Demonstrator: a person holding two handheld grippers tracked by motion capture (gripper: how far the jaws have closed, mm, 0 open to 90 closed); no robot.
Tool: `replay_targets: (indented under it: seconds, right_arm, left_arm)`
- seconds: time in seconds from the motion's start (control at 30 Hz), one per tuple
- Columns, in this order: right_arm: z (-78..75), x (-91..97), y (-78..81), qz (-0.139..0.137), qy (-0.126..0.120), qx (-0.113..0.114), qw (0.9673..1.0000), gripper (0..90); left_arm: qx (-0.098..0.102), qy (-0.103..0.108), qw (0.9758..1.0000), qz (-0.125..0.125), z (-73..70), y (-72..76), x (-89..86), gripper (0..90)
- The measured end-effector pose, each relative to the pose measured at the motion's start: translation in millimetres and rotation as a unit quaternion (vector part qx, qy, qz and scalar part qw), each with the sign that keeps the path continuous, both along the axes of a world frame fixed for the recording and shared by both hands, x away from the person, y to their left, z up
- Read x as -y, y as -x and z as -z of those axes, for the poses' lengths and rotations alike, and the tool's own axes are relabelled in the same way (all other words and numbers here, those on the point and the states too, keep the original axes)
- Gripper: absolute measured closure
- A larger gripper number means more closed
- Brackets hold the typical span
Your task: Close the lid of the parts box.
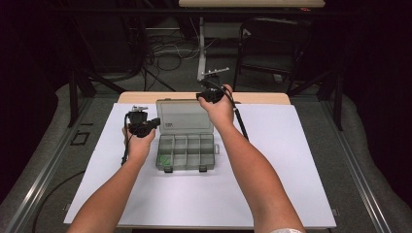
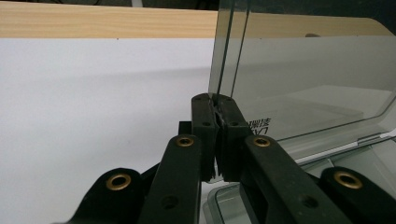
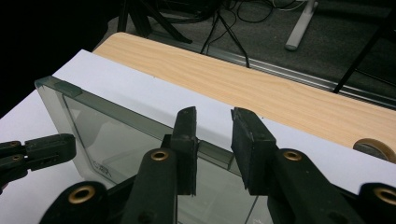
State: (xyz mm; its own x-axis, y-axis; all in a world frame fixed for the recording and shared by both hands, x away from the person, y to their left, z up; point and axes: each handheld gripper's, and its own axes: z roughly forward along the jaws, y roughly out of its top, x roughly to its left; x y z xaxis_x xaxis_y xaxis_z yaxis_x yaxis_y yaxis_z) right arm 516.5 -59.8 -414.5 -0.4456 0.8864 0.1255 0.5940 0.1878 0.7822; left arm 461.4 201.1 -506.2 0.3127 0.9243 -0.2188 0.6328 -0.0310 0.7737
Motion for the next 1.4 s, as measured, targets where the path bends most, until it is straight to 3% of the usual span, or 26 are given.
replay_targets:
  seconds: [0.43, 0.8, 0.9, 1.4]
  right_arm:
    - [0.6, 0.7, 1.9, 0.000, -0.004, 0.004, 1.0000, 71.7]
    - [0.4, 1.1, 4.4, -0.002, -0.006, 0.006, 1.0000, 71.8]
    - [0.4, 1.3, 5.5, -0.002, -0.007, 0.008, 0.9999, 71.8]
    - [-0.6, 2.3, 13.3, -0.006, -0.010, 0.014, 0.9998, 71.8]
  left_arm:
    - [-0.006, 0.007, 0.9999, 0.005, -0.5, 0.0, -1.9, 86.2]
    - [0.011, 0.011, 0.9998, 0.013, -10.0, 2.8, -2.7, 76.2]
    - [0.016, -0.009, 0.9995, 0.024, -16.6, 3.2, -3.4, 75.7]
    - [0.029, 0.010, 0.9992, 0.025, -65.5, 2.3, -1.8, 74.5]
